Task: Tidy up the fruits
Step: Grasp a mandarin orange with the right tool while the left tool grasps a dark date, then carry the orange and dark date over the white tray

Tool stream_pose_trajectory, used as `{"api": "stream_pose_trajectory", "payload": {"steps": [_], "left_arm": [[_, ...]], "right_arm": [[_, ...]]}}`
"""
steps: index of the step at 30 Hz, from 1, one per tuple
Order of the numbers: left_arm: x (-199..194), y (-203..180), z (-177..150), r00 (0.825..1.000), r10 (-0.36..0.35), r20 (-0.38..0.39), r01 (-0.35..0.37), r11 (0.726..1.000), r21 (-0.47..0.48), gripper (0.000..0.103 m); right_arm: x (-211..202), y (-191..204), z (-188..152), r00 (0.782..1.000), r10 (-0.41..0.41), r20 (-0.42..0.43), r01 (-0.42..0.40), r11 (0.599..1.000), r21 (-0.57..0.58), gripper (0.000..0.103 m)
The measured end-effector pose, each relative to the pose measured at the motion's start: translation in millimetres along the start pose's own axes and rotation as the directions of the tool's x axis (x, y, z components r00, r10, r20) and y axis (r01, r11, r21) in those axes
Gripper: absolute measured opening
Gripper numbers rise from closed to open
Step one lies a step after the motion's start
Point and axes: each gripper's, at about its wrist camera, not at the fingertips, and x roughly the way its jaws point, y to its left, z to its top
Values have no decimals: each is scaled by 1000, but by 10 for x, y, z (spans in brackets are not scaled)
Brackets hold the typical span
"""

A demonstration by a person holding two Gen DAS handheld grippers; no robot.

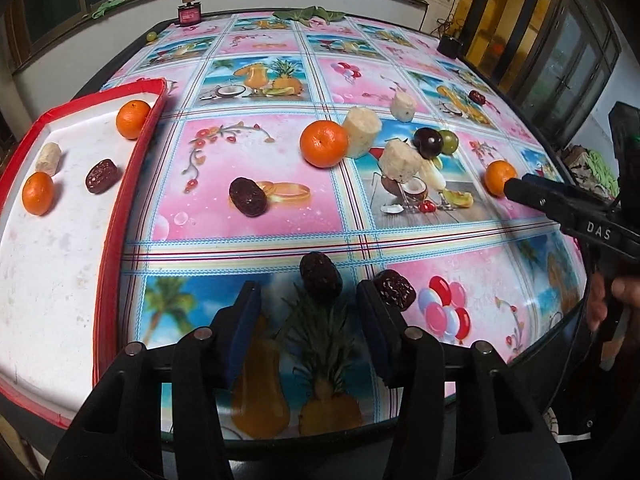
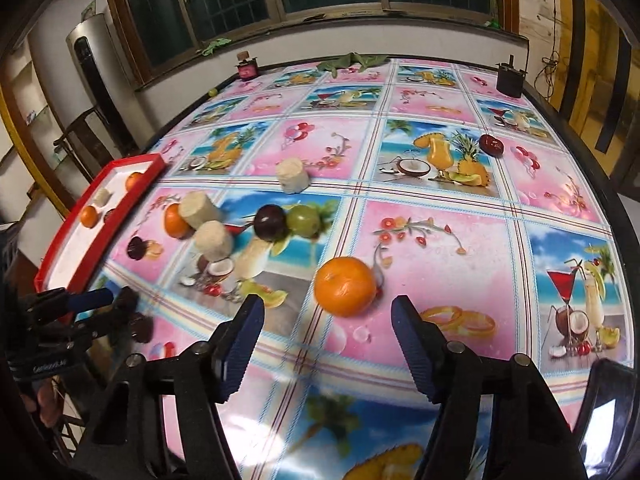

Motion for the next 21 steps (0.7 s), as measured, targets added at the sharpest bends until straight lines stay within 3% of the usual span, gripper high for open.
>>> {"api": "stream_pose_trajectory", "payload": {"steps": [8,14,21], "left_arm": [[78,-7,97,1000,5,9,-5,1000,-2,24],[61,15,53,1000,-13,19,13,1000,-8,23],[18,85,52,999,-48,20,49,998,-41,23]], "right_arm": [[174,15,57,999,-35,-21,35,999,-19,55],[296,10,27,997,-68,-38,67,997,-24,38],[264,43,39,998,-63,-27,62,998,-18,37]]}}
